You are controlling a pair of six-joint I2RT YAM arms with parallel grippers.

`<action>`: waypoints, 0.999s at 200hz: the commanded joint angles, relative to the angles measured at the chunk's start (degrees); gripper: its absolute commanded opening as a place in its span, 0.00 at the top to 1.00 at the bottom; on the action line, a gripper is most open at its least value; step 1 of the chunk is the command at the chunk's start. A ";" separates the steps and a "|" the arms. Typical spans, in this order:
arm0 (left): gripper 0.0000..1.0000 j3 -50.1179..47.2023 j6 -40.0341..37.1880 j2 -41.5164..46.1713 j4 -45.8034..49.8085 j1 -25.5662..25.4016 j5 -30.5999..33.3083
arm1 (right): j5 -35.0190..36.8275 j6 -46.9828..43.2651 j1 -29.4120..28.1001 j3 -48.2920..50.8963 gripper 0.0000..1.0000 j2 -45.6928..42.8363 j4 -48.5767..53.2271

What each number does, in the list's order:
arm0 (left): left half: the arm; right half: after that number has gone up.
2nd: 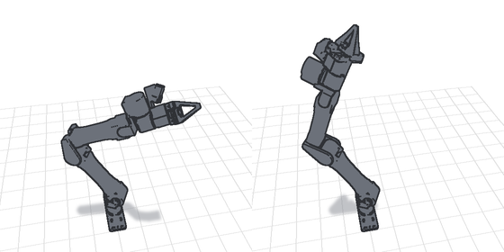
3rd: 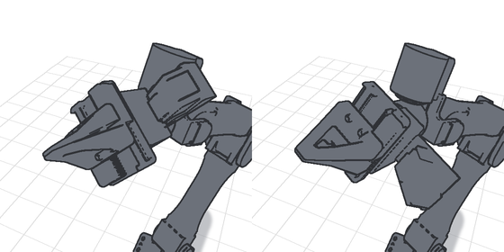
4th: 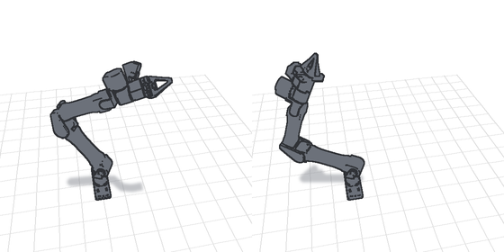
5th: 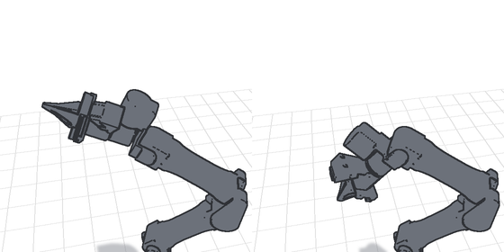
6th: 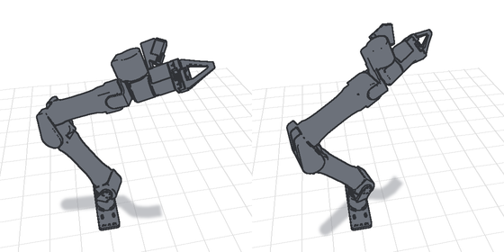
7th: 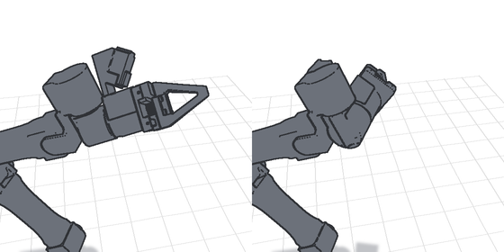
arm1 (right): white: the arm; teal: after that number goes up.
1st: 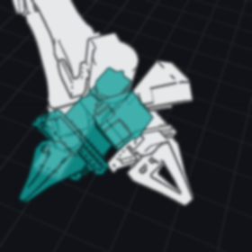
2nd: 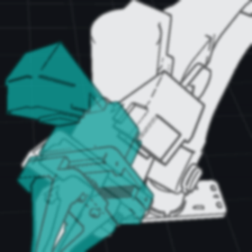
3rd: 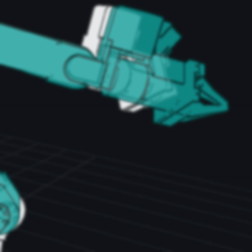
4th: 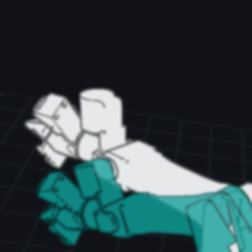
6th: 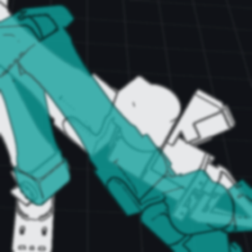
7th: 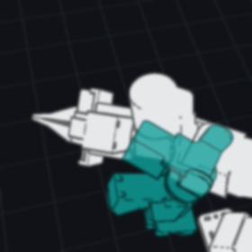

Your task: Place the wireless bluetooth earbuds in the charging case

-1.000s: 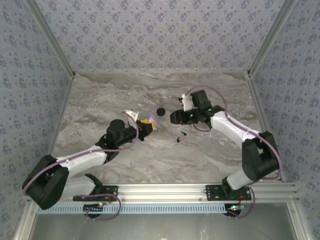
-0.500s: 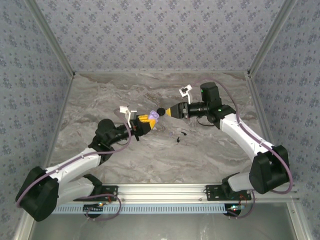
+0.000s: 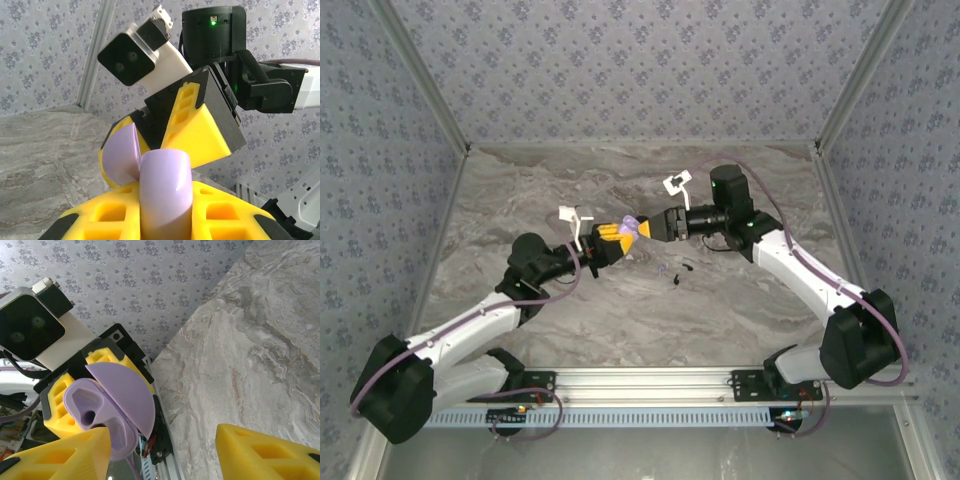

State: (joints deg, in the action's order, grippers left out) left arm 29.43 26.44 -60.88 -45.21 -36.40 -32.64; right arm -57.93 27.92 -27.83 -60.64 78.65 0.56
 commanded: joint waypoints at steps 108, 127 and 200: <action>0.81 3.70 -6.02 -3.40 3.11 -2.53 0.63 | 0.86 2.43 -1.70 -4.61 0.64 -1.50 -0.31; 0.81 3.71 -5.96 -3.89 3.06 -2.57 0.99 | 1.72 0.53 -1.70 -5.38 0.68 -1.49 2.44; 0.81 4.23 -4.42 -3.11 1.18 -2.62 0.49 | 2.13 -7.99 -1.50 -5.72 0.56 -1.14 12.14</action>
State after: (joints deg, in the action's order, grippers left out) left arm 31.38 22.11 -64.25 -43.07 -38.79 -32.12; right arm -54.85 23.46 -28.99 -65.34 78.63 8.40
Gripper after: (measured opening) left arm 0.194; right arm 0.430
